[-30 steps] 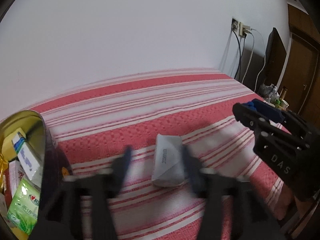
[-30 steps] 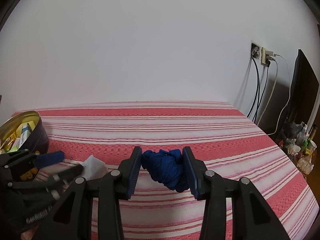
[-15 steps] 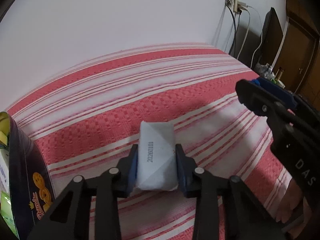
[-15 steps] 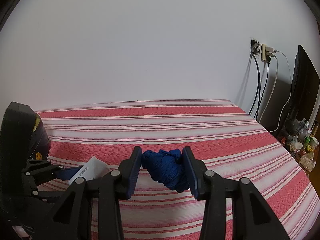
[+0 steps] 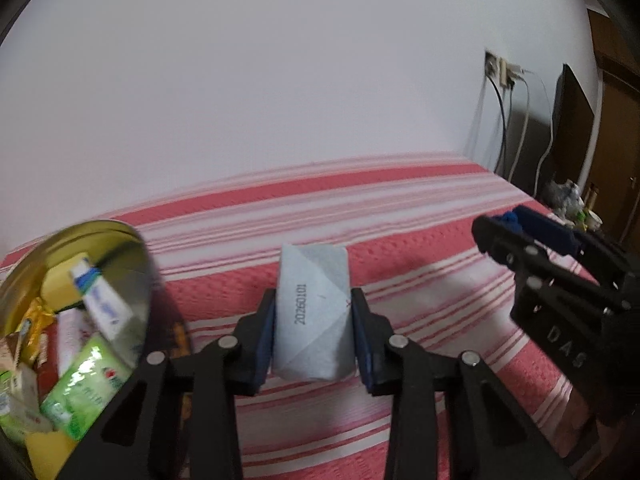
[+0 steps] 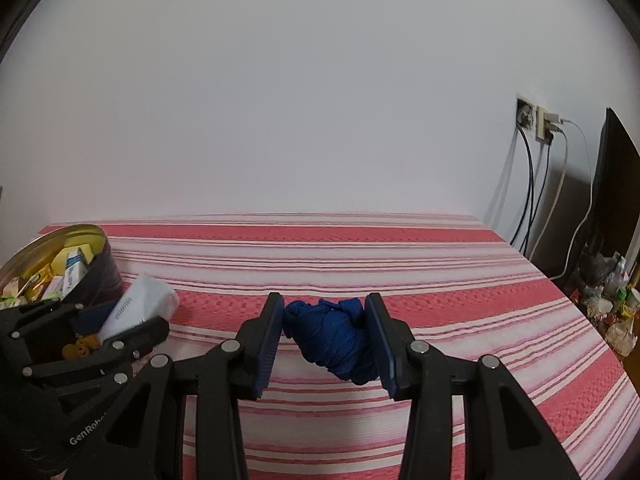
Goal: Organize objects
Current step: 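Carry the white packet and blue cloth toward the tin with both tools, then open both tools to drop the white packet and blue cloth into the tin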
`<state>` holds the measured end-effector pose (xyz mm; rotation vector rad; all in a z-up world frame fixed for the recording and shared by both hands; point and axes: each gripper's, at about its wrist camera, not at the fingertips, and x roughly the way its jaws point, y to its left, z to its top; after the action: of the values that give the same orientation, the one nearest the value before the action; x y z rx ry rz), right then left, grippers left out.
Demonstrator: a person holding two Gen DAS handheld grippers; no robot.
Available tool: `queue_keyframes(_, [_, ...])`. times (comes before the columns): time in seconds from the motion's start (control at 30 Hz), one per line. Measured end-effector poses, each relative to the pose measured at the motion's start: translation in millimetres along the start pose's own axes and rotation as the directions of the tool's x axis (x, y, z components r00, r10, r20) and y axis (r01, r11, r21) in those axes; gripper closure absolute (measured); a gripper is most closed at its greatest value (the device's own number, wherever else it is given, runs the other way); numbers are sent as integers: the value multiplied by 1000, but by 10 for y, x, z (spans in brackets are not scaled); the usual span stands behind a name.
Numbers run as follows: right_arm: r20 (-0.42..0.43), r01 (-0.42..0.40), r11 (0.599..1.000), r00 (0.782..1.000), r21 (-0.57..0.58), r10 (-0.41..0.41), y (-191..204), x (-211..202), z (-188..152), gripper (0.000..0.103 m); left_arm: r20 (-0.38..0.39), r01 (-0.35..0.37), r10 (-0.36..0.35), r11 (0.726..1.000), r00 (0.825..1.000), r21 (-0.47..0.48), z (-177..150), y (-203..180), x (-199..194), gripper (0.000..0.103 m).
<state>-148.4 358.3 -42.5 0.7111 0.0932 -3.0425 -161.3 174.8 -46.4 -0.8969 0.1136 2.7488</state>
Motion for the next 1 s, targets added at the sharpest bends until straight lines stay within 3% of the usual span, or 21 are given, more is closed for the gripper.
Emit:
queue_keyframes(0.2, [15,-24,999,1000,-25,24,155,-76,-17,58,60,-47,47,999,997,4,-43,22,-159,69])
queue_keyframes(0.6, [78,-116,993,990,-34,118,276,-278,-47,58,139,-76,87,994,986,-82,-140,318,-551,69])
queue_keyframes(0.7, [89,-167,985,981,-52,171,415,-334,46,58,175,-117,132,989,976,-91,-116,458,-767,69])
queue_keyframes(0.8, [94,-262,961,958,-82,270,663,-370,280,58,178,-173,197,974,964,-143,-42,754,-958,69])
queue_keyframes(0.9, [79,-391,914,913,-111,401,1036,-367,523,58,150,-239,270,951,951,-194,13,1133,-1059,69])
queue_keyframes(1.0, [28,-468,869,878,-160,478,1453,-269,672,58,92,-295,321,930,943,-218,28,1476,-1029,69])
